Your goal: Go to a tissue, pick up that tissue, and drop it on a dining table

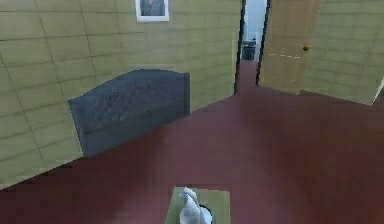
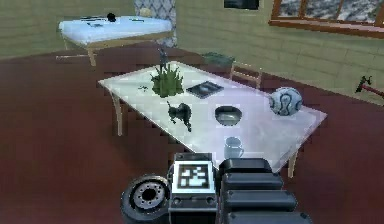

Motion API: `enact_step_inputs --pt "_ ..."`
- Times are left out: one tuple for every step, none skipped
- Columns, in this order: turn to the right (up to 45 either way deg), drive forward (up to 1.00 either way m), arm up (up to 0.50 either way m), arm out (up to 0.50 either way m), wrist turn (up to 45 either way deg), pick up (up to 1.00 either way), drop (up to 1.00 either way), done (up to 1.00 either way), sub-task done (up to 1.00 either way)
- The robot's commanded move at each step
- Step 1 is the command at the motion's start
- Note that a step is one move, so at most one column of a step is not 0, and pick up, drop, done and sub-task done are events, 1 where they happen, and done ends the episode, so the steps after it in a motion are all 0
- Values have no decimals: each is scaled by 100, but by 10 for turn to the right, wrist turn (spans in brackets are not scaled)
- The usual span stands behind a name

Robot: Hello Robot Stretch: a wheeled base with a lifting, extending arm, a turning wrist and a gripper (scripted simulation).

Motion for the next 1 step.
enact_step_inputs --pt "450 0 0 0 0 0 0 0 0"
